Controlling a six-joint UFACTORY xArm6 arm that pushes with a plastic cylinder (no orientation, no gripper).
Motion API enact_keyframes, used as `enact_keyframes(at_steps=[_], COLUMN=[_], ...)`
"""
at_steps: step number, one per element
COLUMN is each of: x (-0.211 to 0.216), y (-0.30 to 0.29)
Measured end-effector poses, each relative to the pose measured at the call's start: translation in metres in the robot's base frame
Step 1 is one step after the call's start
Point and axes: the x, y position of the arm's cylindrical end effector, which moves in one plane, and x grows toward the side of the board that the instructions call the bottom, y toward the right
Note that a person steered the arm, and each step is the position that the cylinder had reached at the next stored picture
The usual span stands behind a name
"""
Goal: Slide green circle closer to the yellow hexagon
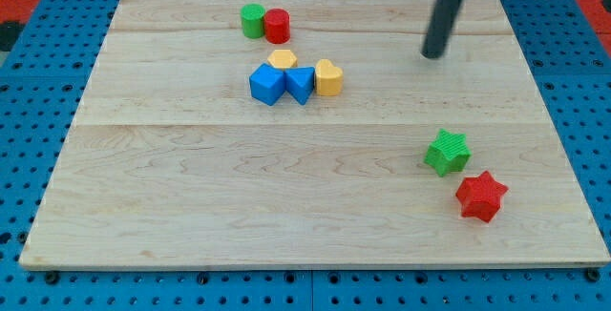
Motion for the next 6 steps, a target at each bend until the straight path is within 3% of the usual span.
enact_keyframes(at_steps=[1,2,3,4,6], x=[-0.031,-0.085,-0.101,-0.087,-0.029], y=[-0.079,-0.086,-0.175,-0.248,-0.183])
